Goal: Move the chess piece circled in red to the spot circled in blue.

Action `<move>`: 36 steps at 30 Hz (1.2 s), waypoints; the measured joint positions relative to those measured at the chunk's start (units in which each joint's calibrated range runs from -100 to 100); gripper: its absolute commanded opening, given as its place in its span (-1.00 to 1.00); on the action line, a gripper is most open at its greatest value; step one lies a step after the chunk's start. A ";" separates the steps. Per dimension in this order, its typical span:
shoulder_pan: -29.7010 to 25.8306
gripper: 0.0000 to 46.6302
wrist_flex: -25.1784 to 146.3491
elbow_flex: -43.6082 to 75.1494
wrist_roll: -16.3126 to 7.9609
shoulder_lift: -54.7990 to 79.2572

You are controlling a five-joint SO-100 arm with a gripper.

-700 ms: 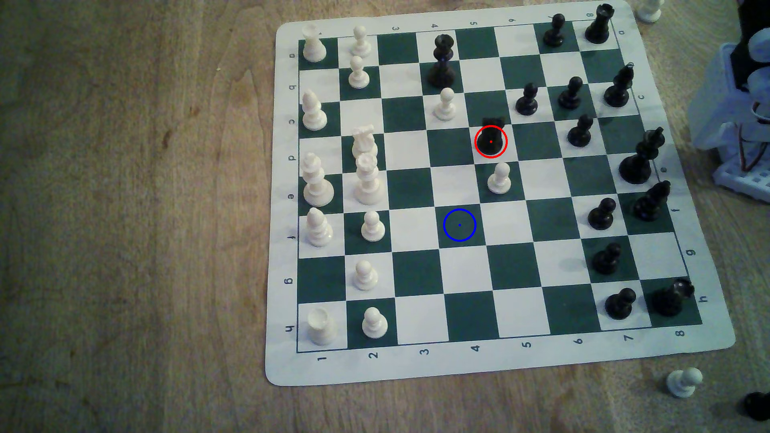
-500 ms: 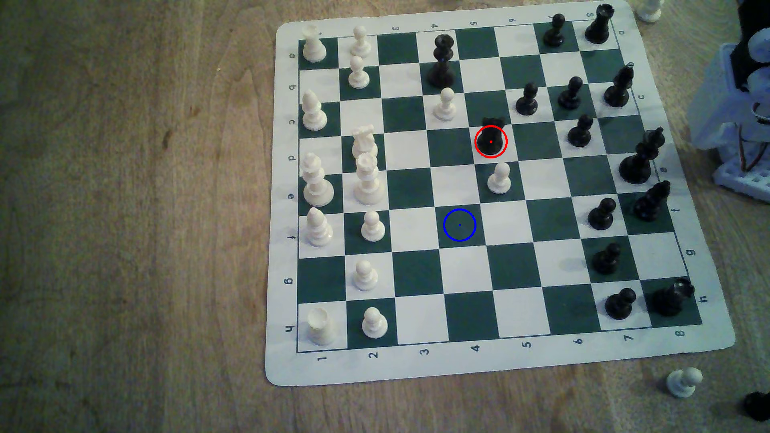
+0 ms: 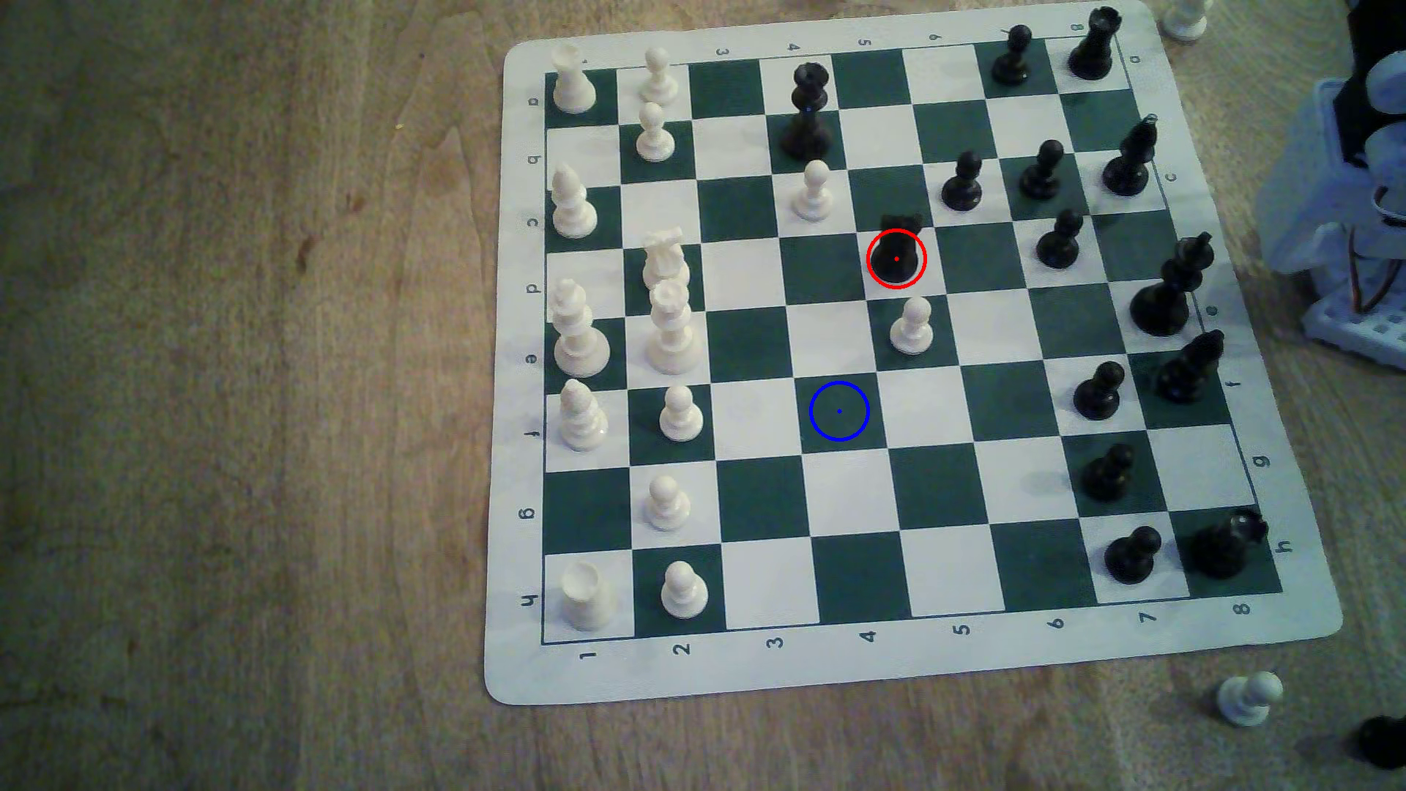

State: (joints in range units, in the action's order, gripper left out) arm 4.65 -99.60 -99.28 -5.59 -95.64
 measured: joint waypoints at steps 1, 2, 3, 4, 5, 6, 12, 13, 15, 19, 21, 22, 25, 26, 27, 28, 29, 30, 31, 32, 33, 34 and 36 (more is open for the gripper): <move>0.00 -0.91 0.00 0.00 0.00 0.00; 0.00 -0.91 0.00 0.00 0.00 0.00; 0.00 -0.93 0.00 0.00 0.00 0.00; 0.00 -0.93 0.00 0.00 -0.34 0.00; 0.00 -0.93 0.00 0.00 -0.73 0.00; 0.00 -0.93 0.00 0.00 -0.73 0.00; 0.00 -0.99 0.00 0.00 -0.49 0.00; 0.00 -0.99 0.00 0.00 0.98 0.00; 0.00 -0.99 0.00 0.00 1.32 0.00; -0.81 -0.84 4.14 0.00 1.42 0.00; -0.96 -0.64 7.33 0.00 1.42 0.00; -0.96 -0.83 13.71 0.00 1.61 0.00; -2.73 -0.99 27.41 0.00 3.42 0.00; -4.50 -0.99 35.70 0.00 6.40 0.00; -5.01 -0.99 40.08 0.00 7.86 0.00; -5.38 -0.99 45.10 0.00 9.18 0.00; -5.46 -0.96 49.24 0.00 10.06 0.00; -5.53 -0.90 53.15 0.00 10.94 0.00; -5.53 -0.89 60.32 0.00 12.26 0.00; -5.53 -0.90 63.11 0.00 12.65 0.08; -5.53 -0.91 65.74 0.00 12.84 0.25; -5.01 -0.92 68.61 0.00 12.84 0.25; -2.14 -0.88 79.76 0.45 11.97 0.42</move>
State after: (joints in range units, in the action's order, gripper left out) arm 2.51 -19.84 -98.83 6.37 -95.22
